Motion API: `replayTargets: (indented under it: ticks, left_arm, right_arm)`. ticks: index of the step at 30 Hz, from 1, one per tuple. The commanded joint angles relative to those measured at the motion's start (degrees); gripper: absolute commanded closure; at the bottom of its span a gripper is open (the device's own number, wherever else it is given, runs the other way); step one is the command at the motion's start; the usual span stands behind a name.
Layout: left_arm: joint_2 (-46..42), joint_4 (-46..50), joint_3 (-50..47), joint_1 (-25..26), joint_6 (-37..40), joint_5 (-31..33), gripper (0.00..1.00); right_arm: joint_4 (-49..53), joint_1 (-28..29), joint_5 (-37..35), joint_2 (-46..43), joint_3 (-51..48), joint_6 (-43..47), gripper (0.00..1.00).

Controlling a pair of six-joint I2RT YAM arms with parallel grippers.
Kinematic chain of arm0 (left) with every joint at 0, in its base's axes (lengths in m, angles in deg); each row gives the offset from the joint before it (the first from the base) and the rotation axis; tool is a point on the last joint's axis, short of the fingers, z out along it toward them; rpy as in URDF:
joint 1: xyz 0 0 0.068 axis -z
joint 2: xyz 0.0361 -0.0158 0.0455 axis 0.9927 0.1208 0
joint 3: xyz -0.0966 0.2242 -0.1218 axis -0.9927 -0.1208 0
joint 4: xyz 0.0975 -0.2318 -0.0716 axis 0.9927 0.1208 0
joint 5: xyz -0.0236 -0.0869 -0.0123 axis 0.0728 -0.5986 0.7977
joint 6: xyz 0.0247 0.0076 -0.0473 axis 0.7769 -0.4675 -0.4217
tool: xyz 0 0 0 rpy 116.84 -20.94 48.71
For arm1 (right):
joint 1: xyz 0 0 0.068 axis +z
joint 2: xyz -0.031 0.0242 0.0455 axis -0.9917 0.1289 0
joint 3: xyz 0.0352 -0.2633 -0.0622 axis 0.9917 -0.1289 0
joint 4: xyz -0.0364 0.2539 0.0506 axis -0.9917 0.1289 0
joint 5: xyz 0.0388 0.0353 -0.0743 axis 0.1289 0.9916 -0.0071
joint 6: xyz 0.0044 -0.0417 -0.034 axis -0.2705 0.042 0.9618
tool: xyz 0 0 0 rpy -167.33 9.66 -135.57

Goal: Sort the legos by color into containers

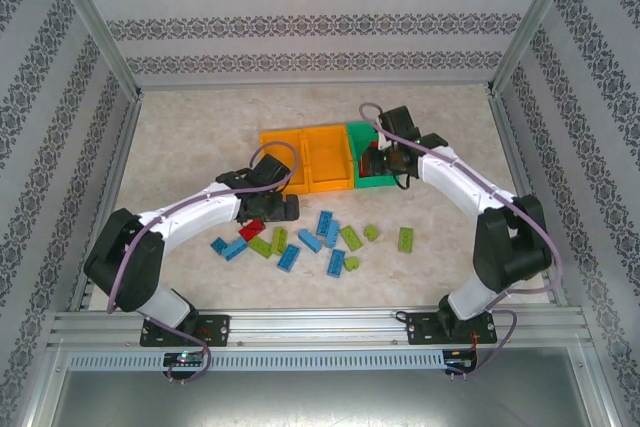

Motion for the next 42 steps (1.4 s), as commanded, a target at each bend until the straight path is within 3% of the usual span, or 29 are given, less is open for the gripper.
replayTargets:
  ticks: [1, 10, 15, 18, 25, 38, 42]
  left_arm:
    - [2.42, 3.95, 2.80, -0.60, -1.91, -0.69, 0.01]
    - [5.85, 5.52, 5.42, -0.88, -3.49, 0.86, 0.01]
    - [7.37, 6.08, 5.88, -1.10, -4.63, 0.86, 0.01]
    - [8.06, 5.83, 5.99, -1.28, -5.17, 0.62, 0.00]
    - [9.57, 4.63, 6.43, -1.81, -5.57, 0.78, 0.07]
    - [12.38, 4.44, 7.63, -2.07, -5.59, 0.33, 0.09]
    - [12.27, 3.83, 7.32, -2.07, -5.97, 0.34, 0.16]
  right_arm:
    - [-0.58, -1.45, -2.44, 5.33, 5.32, 0.23, 0.77]
    - [0.01, -4.18, -2.07, 16.75, 15.35, 0.16, 0.74]
    - [-0.13, -4.73, -1.10, 18.38, 16.45, 0.27, 0.66]
    - [0.26, -4.78, -0.71, 18.72, 16.83, 0.73, 0.55]
    - [-1.47, -4.78, -0.83, 13.94, 11.73, 0.24, 0.29]
    - [-5.66, -6.25, -3.02, -0.79, -5.82, -1.98, 0.25]
    - [-5.64, -7.02, -3.70, -3.83, -9.11, -1.61, 0.25]
